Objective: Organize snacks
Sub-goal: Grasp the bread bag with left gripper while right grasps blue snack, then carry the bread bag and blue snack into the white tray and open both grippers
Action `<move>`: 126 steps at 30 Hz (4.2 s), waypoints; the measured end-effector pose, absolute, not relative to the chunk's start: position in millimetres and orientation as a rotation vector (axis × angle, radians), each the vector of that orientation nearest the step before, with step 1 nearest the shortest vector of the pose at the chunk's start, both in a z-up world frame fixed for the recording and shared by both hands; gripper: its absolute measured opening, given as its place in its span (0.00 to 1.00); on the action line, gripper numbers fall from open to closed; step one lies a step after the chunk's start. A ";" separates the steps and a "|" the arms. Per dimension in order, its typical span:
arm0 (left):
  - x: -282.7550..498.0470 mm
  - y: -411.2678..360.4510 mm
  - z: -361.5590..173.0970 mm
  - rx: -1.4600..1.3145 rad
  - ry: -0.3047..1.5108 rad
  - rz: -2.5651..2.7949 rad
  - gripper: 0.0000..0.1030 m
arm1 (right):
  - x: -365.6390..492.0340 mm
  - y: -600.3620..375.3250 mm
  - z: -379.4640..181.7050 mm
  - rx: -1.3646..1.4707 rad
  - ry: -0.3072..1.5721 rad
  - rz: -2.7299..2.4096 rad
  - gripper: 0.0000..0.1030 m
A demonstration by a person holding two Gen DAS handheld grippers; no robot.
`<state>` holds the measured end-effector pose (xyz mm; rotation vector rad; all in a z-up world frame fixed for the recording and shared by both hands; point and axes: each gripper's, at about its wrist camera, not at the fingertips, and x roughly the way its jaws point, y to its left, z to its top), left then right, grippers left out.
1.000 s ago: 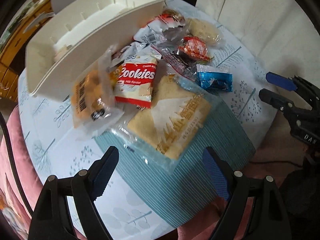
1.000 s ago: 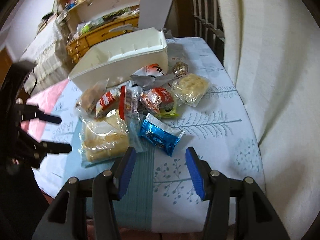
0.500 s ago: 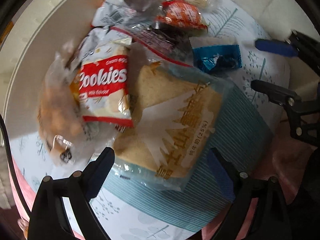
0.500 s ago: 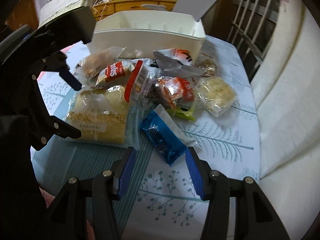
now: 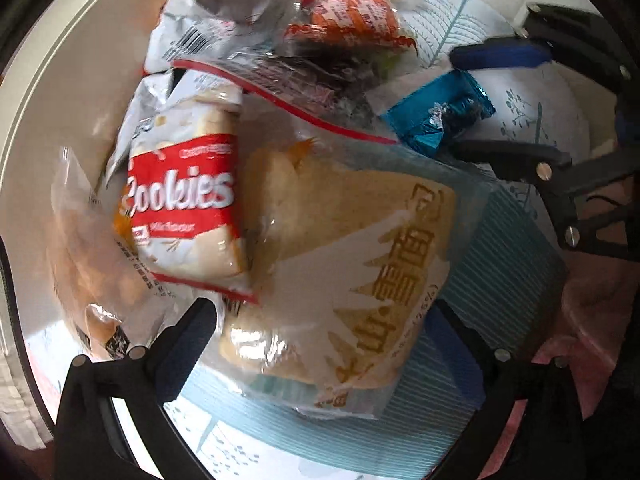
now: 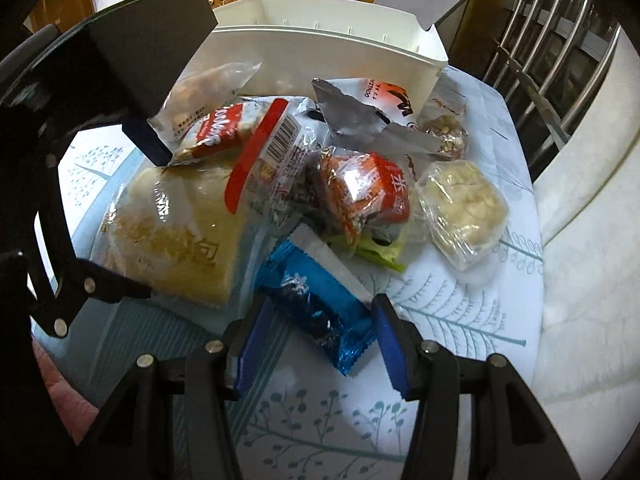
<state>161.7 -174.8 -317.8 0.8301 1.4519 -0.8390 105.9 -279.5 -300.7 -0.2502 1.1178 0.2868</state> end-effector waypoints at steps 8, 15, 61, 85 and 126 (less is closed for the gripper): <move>162.4 -187.2 -332.3 0.823 1.469 -0.852 1.00 | 118.0 -280.1 -308.1 -0.267 1.118 0.328 0.51; 168.6 -194.7 -341.4 0.837 1.478 -0.837 1.00 | 124.1 -281.3 -312.8 -0.262 1.124 0.338 0.50; 102.7 -14.8 -236.7 0.563 1.393 -0.477 0.87 | 43.7 -196.7 -216.0 -0.123 1.068 0.208 0.27; 272.9 -14.5 -114.3 0.137 1.289 -0.223 0.87 | 204.7 -214.5 -116.2 0.055 0.851 0.342 0.28; 370.7 -80.7 -171.3 -0.087 1.296 -0.267 0.94 | 265.4 -303.0 -187.6 0.316 1.028 0.249 0.71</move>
